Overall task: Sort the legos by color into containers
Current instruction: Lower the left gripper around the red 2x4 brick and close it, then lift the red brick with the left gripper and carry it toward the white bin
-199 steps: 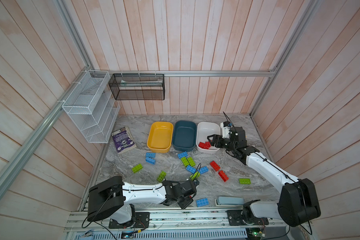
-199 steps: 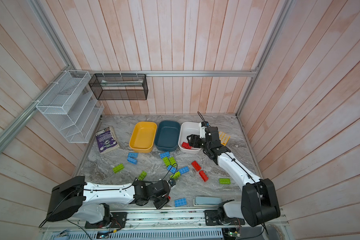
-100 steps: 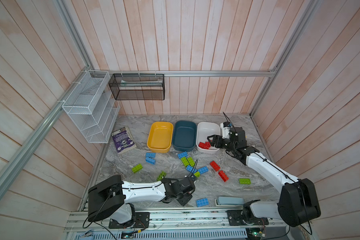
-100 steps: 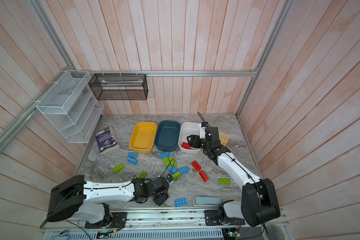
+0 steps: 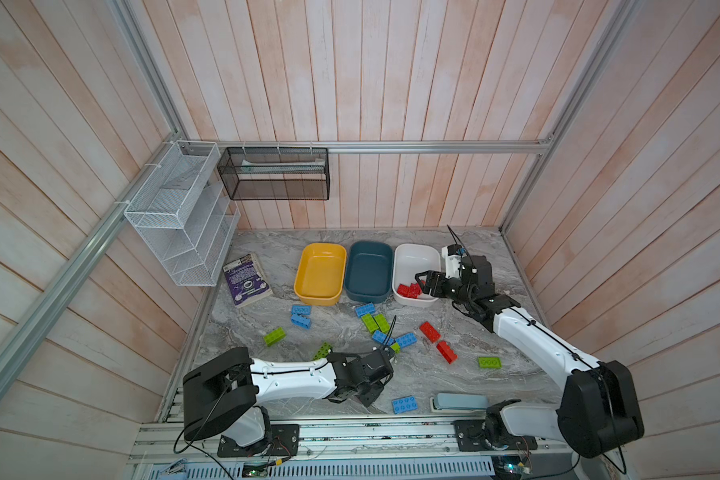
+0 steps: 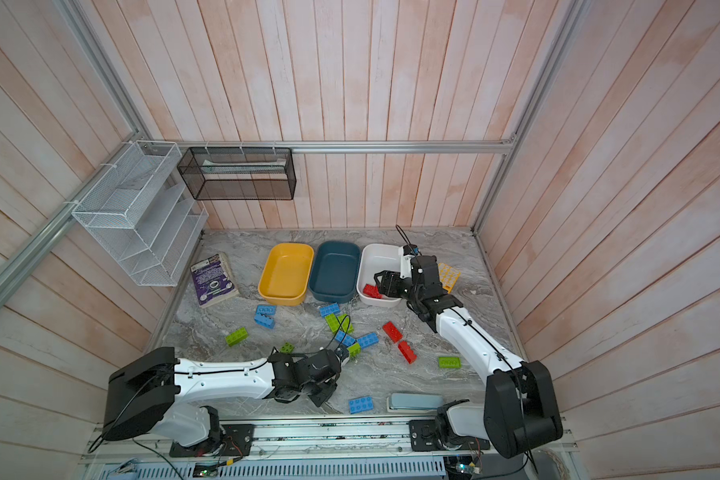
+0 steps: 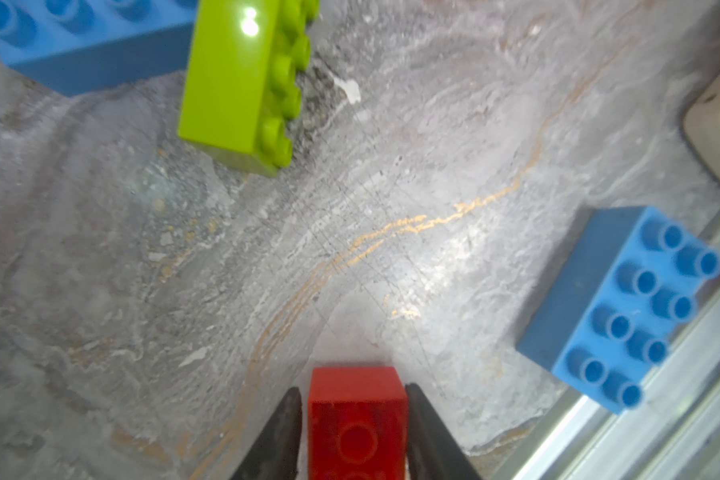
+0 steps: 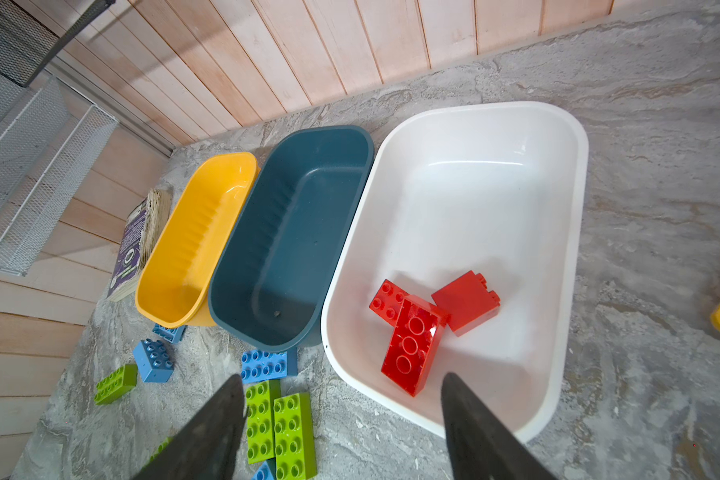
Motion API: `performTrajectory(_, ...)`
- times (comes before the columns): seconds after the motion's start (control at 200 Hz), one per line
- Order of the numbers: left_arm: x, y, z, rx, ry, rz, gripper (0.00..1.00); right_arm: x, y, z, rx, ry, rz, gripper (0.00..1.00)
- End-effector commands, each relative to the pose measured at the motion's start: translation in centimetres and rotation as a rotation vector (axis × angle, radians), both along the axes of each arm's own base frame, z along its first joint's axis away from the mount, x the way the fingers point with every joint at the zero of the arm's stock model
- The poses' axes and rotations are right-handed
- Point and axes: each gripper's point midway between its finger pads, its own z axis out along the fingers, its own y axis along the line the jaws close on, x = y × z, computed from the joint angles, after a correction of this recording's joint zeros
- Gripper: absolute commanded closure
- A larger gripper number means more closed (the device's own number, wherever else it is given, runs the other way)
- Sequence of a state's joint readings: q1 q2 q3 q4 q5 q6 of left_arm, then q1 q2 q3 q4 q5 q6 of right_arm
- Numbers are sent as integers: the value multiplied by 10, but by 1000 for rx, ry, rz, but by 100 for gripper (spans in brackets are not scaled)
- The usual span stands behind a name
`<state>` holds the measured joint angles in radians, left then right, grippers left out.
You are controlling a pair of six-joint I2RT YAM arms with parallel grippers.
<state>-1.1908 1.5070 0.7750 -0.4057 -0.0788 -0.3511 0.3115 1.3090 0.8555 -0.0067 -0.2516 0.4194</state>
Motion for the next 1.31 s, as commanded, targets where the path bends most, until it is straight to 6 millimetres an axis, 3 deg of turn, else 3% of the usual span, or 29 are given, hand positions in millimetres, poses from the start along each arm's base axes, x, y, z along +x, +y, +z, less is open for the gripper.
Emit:
performTrajectory(0.0, 22, -17, 42, -117, -58, 22, 58, -5, -4, 4, 6, -17, -10, 26)
performTrajectory(0.165, 61, -31, 98, -252, -137, 38, 62, -14, -12, 2, 2, -23, -36, 27)
performTrajectory(0.255, 73, -34, 116, -274, -144, 20, 62, -19, -13, 1, 5, -21, -38, 27)
performTrajectory(0.32, 67, -32, 114, -252, -122, -7, 53, -22, -10, -1, 11, -9, -19, 25)
performTrajectory(0.365, 62, -25, 107, -231, -97, 0, 38, -25, -10, -3, 12, -2, -11, 24)
performTrajectory(0.405, 57, -19, 99, -216, -68, 12, 31, -27, -10, -4, 13, -3, -8, 22)
performTrajectory(0.54, 44, 2, 80, -199, -2, 96, 22, -31, -12, -8, 13, -7, -13, 15)
performTrajectory(0.57, 41, 6, 78, -197, 9, 114, 30, -31, -12, -10, 12, -5, -13, 15)
performTrajectory(0.65, 38, 16, 75, -189, 23, 164, 100, -31, -12, -11, 9, -1, -12, 15)
performTrajectory(0.755, 30, 21, 75, -182, 38, 183, 100, -31, -12, -12, 5, 1, -12, 15)
performTrajectory(0.85, 18, 21, 71, -180, 73, 171, 86, -31, -12, -12, 4, -1, -12, 15)
performTrajectory(0.925, 8, 19, 65, -168, 96, 158, 54, -32, -14, -12, -1, -3, -15, 14)
performTrajectory(0.995, -5, 17, 55, -148, 131, 136, 37, -33, -15, -12, -3, -5, -17, 14)
performTrajectory(1.15, -25, 19, 28, -83, 182, 123, 30, -35, -17, -12, -8, -12, -25, 12)
performTrajectory(1.3, -27, 19, 11, -52, 185, 139, 31, -36, -18, -13, -9, -12, -28, 12)
